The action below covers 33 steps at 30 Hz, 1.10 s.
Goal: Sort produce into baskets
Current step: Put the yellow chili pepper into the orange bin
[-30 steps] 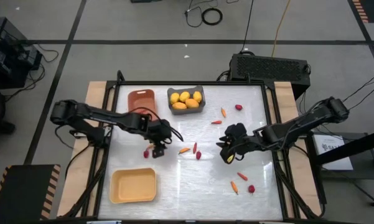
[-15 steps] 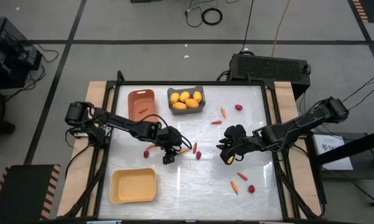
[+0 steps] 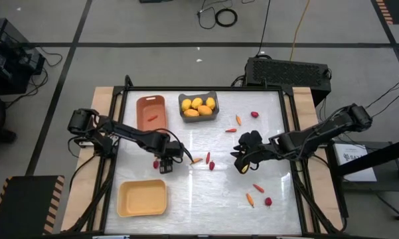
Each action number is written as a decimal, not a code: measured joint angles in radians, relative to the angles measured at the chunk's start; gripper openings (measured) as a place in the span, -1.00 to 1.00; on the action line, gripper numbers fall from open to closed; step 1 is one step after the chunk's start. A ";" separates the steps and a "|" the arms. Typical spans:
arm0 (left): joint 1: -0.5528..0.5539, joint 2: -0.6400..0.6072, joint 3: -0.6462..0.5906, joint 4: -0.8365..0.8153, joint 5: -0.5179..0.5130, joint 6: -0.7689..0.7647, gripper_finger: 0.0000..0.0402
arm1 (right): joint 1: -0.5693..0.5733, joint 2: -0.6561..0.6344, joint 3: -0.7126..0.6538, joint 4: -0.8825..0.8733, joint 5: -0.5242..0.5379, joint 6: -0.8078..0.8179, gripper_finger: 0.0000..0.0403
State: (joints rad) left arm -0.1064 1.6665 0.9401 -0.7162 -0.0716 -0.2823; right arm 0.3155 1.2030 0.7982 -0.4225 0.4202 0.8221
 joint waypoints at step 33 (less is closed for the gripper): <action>-0.012 -0.014 0.002 0.036 0.036 0.010 -0.91 | -0.022 0.000 0.000 0.027 -0.003 -0.044 -0.37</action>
State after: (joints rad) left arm -0.1183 1.6524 0.9417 -0.6798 -0.0357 -0.2728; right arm 0.2939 1.2026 0.7986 -0.3959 0.4168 0.7784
